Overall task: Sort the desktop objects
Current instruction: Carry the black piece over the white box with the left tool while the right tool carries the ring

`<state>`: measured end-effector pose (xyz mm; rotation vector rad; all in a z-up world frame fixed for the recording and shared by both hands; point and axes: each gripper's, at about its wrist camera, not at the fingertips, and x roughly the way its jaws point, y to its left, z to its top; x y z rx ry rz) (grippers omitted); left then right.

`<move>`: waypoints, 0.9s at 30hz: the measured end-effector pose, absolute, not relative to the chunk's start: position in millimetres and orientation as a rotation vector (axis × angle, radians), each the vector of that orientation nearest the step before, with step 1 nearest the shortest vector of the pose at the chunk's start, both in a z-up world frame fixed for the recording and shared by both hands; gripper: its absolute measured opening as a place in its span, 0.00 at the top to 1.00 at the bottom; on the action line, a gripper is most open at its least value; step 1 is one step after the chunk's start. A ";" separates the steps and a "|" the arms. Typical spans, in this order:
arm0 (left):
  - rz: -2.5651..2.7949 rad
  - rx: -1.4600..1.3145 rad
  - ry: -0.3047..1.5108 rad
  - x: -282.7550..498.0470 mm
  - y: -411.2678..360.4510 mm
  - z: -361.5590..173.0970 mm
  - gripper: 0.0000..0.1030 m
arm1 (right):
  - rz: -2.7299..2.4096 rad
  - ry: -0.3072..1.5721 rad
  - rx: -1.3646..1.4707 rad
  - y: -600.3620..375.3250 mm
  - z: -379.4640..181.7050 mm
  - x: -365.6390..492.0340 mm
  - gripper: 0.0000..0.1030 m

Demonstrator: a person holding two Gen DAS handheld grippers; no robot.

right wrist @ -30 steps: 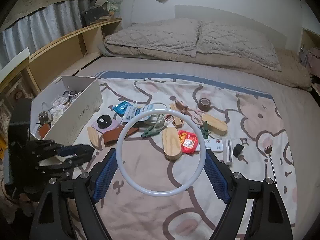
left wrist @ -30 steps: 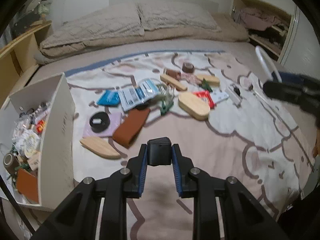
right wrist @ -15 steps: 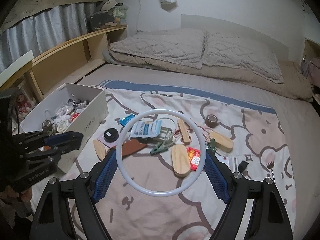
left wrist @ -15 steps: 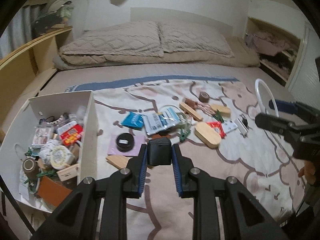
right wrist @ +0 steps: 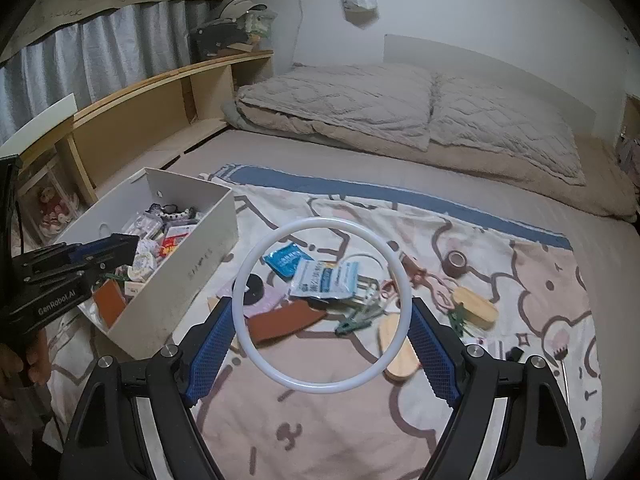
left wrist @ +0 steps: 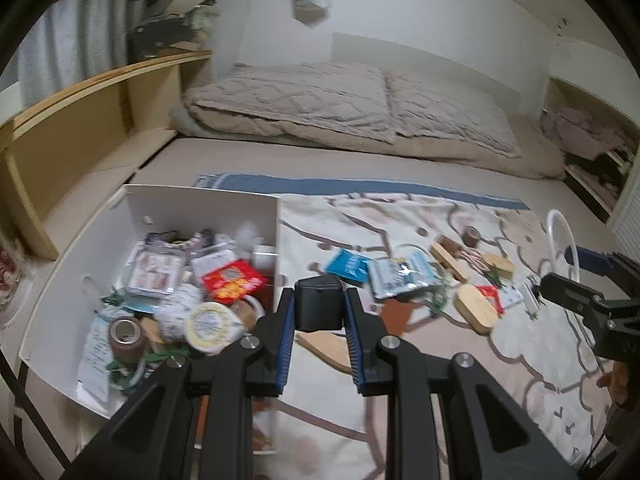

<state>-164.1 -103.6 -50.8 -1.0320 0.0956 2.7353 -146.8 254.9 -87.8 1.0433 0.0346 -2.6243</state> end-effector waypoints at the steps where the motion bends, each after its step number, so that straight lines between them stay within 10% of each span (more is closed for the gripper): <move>1: 2.745 -1.033 0.091 -166.0 -107.8 -49.9 0.77 | -2.621 0.034 1.042 251.0 -87.1 -148.3 0.18; 27: 2.937 -1.093 -0.012 -202.5 -219.6 -56.7 0.77 | -2.523 0.147 0.946 136.1 -84.6 -184.4 0.18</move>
